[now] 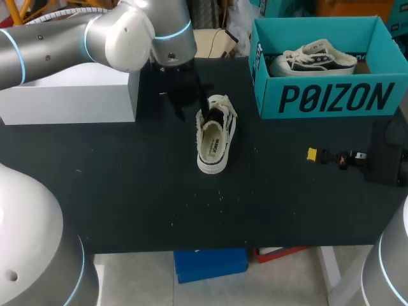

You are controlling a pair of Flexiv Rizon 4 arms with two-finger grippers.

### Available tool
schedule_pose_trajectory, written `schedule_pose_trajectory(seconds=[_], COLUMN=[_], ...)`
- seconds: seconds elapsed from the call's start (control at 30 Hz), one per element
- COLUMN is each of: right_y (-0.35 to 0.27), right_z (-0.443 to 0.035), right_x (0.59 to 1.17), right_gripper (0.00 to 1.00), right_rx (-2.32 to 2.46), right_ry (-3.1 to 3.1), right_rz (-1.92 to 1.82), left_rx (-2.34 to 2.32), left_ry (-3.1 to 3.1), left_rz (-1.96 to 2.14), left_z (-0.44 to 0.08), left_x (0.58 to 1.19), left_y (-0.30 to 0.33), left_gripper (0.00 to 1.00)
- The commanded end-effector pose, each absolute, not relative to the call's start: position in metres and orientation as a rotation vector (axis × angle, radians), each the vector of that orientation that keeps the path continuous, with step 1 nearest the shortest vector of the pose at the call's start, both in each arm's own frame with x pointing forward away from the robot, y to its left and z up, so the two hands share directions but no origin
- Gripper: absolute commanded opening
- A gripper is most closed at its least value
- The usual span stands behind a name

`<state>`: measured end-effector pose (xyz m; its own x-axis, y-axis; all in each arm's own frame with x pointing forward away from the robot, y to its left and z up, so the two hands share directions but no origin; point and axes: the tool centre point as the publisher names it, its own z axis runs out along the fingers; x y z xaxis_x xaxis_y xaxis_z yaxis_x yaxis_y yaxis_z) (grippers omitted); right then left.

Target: Take the shoe out of the shoebox, open the shoe tongue, remove and reinsert the insole, then place the shoe into the shoebox

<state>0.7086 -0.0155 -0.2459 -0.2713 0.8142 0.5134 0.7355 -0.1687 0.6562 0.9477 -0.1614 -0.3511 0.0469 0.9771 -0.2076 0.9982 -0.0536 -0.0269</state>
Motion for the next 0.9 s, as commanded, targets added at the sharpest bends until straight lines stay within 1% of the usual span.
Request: schedule_pose_trajectory(seconds=[0.03,0.2,0.53,0.67,0.7,0.73,0.9], right_y=[-0.016,-0.016,-0.016,-0.016,-0.016,-0.016,-0.016], right_z=[-0.246,-0.246,-0.246,-0.246,-0.246,-0.246,-0.246], right_x=[0.708,0.708,0.708,0.708,0.708,0.708,0.708], right_gripper=[1.0,1.0,1.0,1.0,1.0,1.0,1.0], right_rx=[1.843,1.843,1.843,1.843,1.843,1.843,1.843], right_ry=[1.969,1.969,1.969,1.969,1.969,1.969,1.969], right_rz=[1.445,1.445,1.445,1.445,1.445,1.445,1.445], left_rx=[2.184,2.226,2.243,2.238,2.239,2.242,2.255], left_ry=[2.07,2.053,2.052,2.055,2.055,2.058,2.065], left_rz=[-0.237,-0.163,-0.135,-0.136,-0.136,-0.13,-0.118], left_z=[-0.36,-0.371,-0.381,-0.39,-0.393,-0.396,-0.406], left_x=[0.95,0.946,0.952,0.958,0.959,0.959,0.963], left_y=[-0.163,-0.166,-0.164,-0.162,-0.162,-0.162,-0.165], left_gripper=[0.53,0.49,0.47,0.43,0.39,0.38,0.4])
